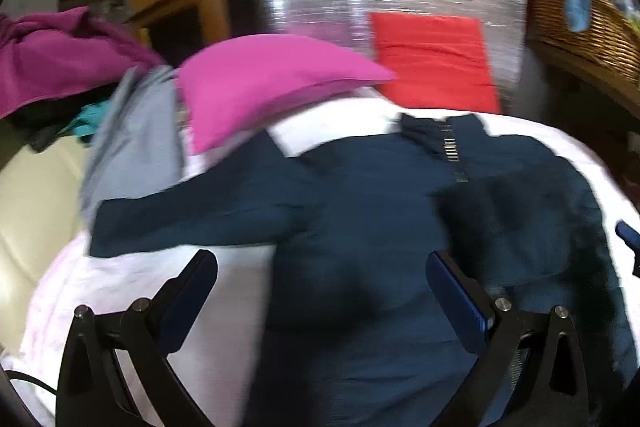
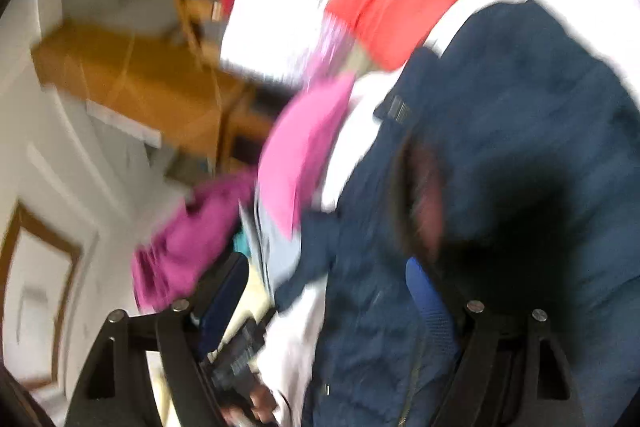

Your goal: Fold large clothes

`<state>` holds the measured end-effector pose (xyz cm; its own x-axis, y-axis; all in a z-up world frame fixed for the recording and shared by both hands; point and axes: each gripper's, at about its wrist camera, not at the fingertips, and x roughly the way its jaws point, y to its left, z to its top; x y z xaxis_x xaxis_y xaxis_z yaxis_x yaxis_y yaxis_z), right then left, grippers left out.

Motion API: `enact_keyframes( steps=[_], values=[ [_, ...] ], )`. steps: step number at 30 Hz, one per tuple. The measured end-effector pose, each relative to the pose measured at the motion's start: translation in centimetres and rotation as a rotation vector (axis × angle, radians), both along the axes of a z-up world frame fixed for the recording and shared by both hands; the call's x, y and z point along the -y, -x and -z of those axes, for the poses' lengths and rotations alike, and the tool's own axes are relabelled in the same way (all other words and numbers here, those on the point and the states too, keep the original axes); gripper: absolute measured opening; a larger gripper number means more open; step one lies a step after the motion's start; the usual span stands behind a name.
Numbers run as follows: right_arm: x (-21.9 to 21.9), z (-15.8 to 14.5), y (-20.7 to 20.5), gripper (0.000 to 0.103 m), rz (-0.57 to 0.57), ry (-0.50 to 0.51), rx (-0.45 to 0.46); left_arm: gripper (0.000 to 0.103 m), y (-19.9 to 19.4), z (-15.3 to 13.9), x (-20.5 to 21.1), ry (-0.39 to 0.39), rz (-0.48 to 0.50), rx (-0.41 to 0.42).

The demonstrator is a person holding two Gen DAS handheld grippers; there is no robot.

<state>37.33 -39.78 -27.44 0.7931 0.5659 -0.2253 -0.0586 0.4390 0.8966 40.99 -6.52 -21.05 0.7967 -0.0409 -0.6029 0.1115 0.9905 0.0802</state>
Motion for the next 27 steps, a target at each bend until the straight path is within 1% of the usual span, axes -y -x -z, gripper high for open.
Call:
enact_keyframes(
  steps=[1, 2, 3, 4, 5, 6, 7, 9, 11, 12, 14, 16, 17, 18, 19, 20, 21, 22, 23, 24, 25, 27],
  values=[
    [1.5, -0.3, -0.2, 0.083, 0.07, -0.014, -0.012, 0.103, 0.0, -0.1, 1.2, 0.015, 0.031, -0.001],
    [3.1, -0.1, 0.2, 0.083, 0.137, -0.024, -0.029, 0.103, 0.0, -0.2, 2.5, 0.038, 0.071, -0.004],
    [5.4, 0.5, 1.0, 0.083, 0.234, -0.038, -0.049, 0.103, 0.0, -0.4, 3.4, 0.056, 0.102, -0.007],
    [6.9, 0.6, 1.4, 0.082, 0.289, -0.039, -0.063, 0.103, -0.1, -0.4, 4.6, 0.074, 0.135, -0.013],
    [8.2, 1.2, 1.8, 0.081, 0.357, -0.038, -0.099, 0.103, -0.3, -0.4, 5.8, 0.09, 0.165, -0.03],
    [9.4, 1.7, 2.1, 0.073, 0.404, -0.052, -0.129, 0.103, -0.7, -0.1, 6.9, 0.11, 0.185, -0.057],
    [10.4, 2.6, 2.3, 0.067, 0.436, -0.078, -0.156, 0.103, -1.1, 0.3, 7.8, 0.129, 0.193, -0.081],
    [11.9, 3.6, 1.9, 0.064, 0.476, -0.053, -0.228, 0.103, -1.7, 1.1, 9.6, 0.158, 0.203, -0.117],
    [11.9, 4.2, 1.4, 0.064, 0.487, -0.051, -0.242, 0.103, -2.2, 1.9, 11.4, 0.135, 0.2, -0.118],
    [12.2, 4.5, 1.0, 0.064, 0.469, -0.07, -0.245, 0.103, -2.6, 2.4, 12.3, 0.114, 0.201, -0.123],
    [12.6, 4.4, 0.6, 0.064, 0.44, -0.074, -0.24, 0.103, -3.0, 3.2, 13.8, 0.093, 0.213, -0.134],
    [11.6, 4.3, -0.7, 0.066, 0.408, -0.044, -0.244, 0.103, -2.9, 3.6, 14.6, 0.067, 0.204, -0.118],
    [11.7, 4.5, -1.1, 0.066, 0.384, -0.025, -0.247, 0.101, -3.0, 3.6, 14.9, 0.055, 0.2, -0.107],
    [11.1, 4.4, -1.8, 0.068, 0.363, 0.005, -0.252, 0.098, -3.1, 3.7, 14.9, 0.046, 0.197, -0.096],
    [11.2, 4.7, -2.1, 0.069, 0.359, 0.027, -0.265, 0.083, -3.3, 3.9, 15.0, 0.043, 0.203, -0.099],
    [10.9, 5.3, -2.3, 0.069, 0.352, 0.064, -0.283, 0.06, -3.7, 4.3, 15.2, 0.046, 0.215, -0.116],
    [10.4, 5.4, -2.8, 0.069, 0.345, 0.091, -0.288, 0.047, -4.2, 4.5, 15.0, 0.067, 0.234, -0.148],
    [9.9, 5.5, -3.3, 0.069, 0.34, 0.119, -0.292, 0.029, -4.6, 4.8, 14.7, 0.093, 0.245, -0.172],
    [9.3, 5.5, -3.9, 0.067, 0.333, 0.165, -0.315, 0.022, -5.0, 4.9, 14.2, 0.121, 0.244, -0.181],
    [8.8, 5.8, -4.5, 0.047, 0.325, 0.196, -0.333, 0.019, -5.3, 4.9, 13.7, 0.139, 0.246, -0.177],
    [8.2, 6.0, -5.0, 0.02, 0.306, 0.234, -0.348, 0.017, -5.6, 4.6, 13.0, 0.162, 0.249, -0.173],
    [7.2, 6.3, -5.8, 0.019, 0.268, 0.281, -0.375, 0.015, -6.0, 3.8, 11.1, 0.196, 0.234, -0.151]
  ],
)
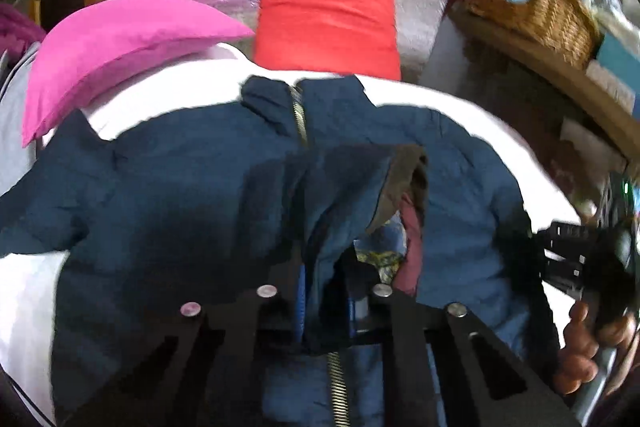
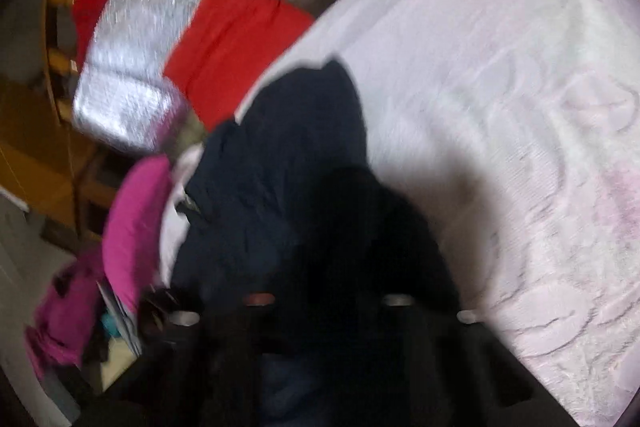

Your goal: Fold large clothes

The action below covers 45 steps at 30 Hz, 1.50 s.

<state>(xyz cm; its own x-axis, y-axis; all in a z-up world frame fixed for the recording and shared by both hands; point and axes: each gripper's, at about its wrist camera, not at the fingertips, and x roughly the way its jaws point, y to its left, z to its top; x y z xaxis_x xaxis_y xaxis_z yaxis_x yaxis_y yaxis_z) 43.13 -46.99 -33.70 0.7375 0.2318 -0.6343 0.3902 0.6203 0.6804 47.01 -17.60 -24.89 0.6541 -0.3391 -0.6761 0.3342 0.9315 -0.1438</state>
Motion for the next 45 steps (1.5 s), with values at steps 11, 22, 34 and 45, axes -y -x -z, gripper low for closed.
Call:
enact_keyframes(
  steps=[11, 22, 34, 45],
  values=[
    [0.7, -2.8, 1.7, 0.017, 0.059, 0.08, 0.06, 0.07, -1.4, -4.9, -15.9, 0.1, -0.341, 0.074],
    [-2.9, -6.5, 3.1, 0.063, 0.055, 0.175, 0.128, 0.083, 0.6, -2.9, -36.4, 0.369, -0.776, -0.016],
    [-9.3, -6.9, 3.3, 0.063, -0.076, 0.306, 0.171, 0.082, -0.9, 5.4, -45.3, 0.784, -0.875, -0.122],
    [-9.2, -6.2, 1.7, 0.063, -0.087, 0.342, 0.158, 0.022, -4.7, 8.5, -47.8, 0.805, -0.898, -0.137]
  ],
)
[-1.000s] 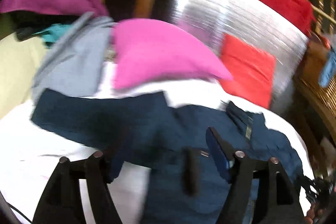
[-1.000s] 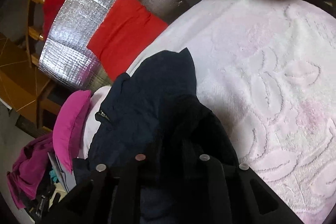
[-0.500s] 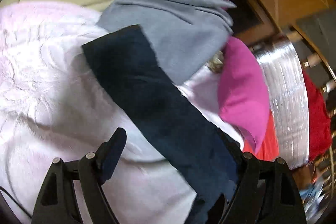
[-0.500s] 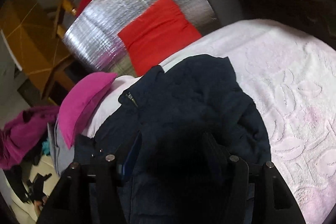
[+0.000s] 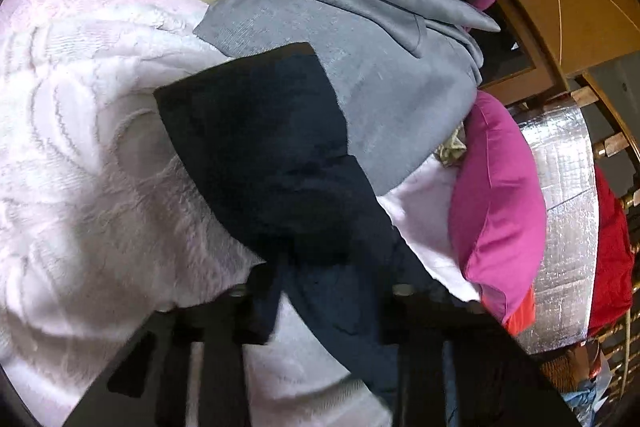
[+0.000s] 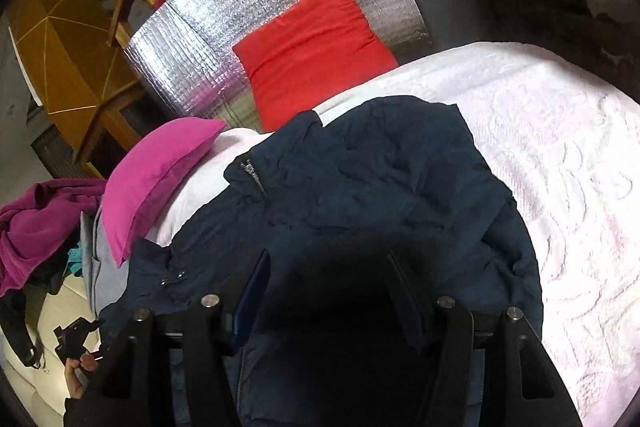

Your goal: Fold large clothes

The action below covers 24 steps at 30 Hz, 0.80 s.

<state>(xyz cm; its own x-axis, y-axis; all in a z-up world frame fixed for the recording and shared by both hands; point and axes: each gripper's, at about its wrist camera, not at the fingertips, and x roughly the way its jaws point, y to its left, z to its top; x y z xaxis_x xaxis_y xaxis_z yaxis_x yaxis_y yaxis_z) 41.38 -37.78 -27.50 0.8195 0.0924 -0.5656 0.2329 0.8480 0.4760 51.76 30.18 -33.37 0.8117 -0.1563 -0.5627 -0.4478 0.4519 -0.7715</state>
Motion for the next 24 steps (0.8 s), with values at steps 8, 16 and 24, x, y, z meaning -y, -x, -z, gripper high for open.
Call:
enact_keyframes(
  steps=[8, 16, 24],
  values=[
    [1.0, -0.4, -0.3, 0.063, 0.041, -0.003, 0.021, 0.006, 0.3, -6.5, 3.2, -0.254, 0.052, 0.11],
    [2.3, -1.6, 1.7, 0.063, 0.08, -0.041, 0.069, 0.004, 4.0, -18.4, 15.6, -0.5, 0.287, 0.349],
    [4.6, -2.7, 4.2, 0.063, 0.118, -0.086, 0.092, 0.002, 7.7, -21.2, 32.7, -0.538, 0.702, 0.531]
  ],
)
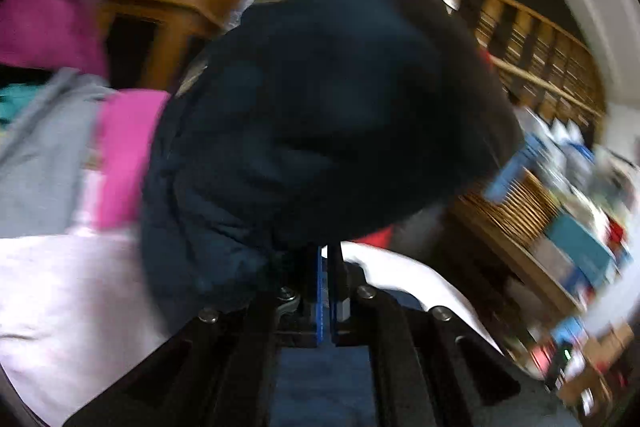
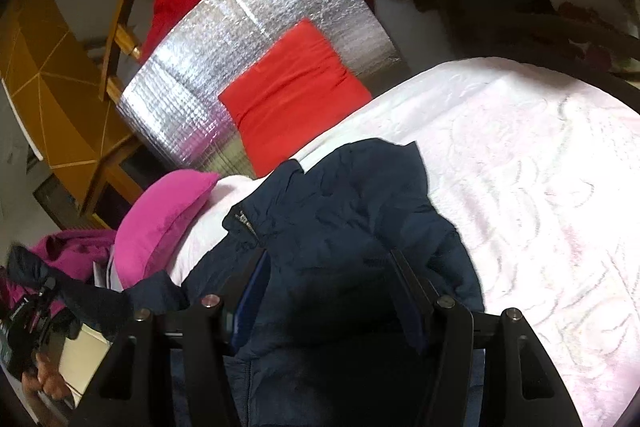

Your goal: Fold large clothes

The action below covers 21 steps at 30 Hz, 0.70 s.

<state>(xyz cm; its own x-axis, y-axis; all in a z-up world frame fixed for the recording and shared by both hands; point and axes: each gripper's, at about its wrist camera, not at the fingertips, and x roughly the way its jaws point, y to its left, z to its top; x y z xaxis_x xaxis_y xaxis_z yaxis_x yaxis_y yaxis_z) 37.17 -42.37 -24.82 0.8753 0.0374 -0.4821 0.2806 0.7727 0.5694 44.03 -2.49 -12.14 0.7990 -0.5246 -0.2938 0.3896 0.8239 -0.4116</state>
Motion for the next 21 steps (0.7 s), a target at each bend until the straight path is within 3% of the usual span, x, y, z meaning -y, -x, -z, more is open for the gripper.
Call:
enact_keyframes(
  steps=[5, 8, 10, 11, 12, 13, 14, 16, 19, 21],
  values=[
    [2.3, -0.6, 1.8, 0.063, 0.03, -0.032, 0.031, 0.001, -1.1, 3.8, 10.0, -0.078, 0.161, -0.089],
    [3.5, -0.6, 2.3, 0.063, 0.04, -0.047, 0.031, 0.001, -2.8, 7.4, 14.5, -0.091, 0.245, -0.227],
    [4.5, -0.5, 2.4, 0.063, 0.035, -0.062, 0.027, 0.001, -3.6, 9.7, 16.8, -0.156, 0.278, -0.323],
    [4.9, -0.4, 2.4, 0.063, 0.028, -0.074, 0.027, 0.003, -3.9, 10.6, 17.6, -0.183, 0.243, -0.38],
    [5.1, -0.3, 2.4, 0.063, 0.023, -0.088, 0.029, 0.005, -4.1, 11.4, 17.9, -0.213, 0.247, -0.441],
    [5.5, 0.0, 2.3, 0.063, 0.014, -0.115, 0.03, 0.014, -4.1, 11.9, 17.9, -0.223, 0.253, -0.48],
    [5.9, 0.2, 2.1, 0.063, 0.005, -0.139, 0.026, 0.031, -3.9, 12.1, 17.5, -0.222, 0.257, -0.516],
    [6.3, 1.0, 1.4, 0.063, -0.029, -0.198, 0.006, 0.055, -3.0, 11.9, 16.1, -0.21, 0.221, -0.544],
    [6.2, 1.9, 0.6, 0.064, -0.05, -0.228, -0.026, 0.059, -1.6, 10.7, 12.5, -0.156, 0.18, -0.507],
    [6.0, 2.4, -0.1, 0.066, -0.067, -0.239, -0.051, 0.061, -1.3, 10.3, 8.6, -0.124, 0.081, -0.499]
  ],
)
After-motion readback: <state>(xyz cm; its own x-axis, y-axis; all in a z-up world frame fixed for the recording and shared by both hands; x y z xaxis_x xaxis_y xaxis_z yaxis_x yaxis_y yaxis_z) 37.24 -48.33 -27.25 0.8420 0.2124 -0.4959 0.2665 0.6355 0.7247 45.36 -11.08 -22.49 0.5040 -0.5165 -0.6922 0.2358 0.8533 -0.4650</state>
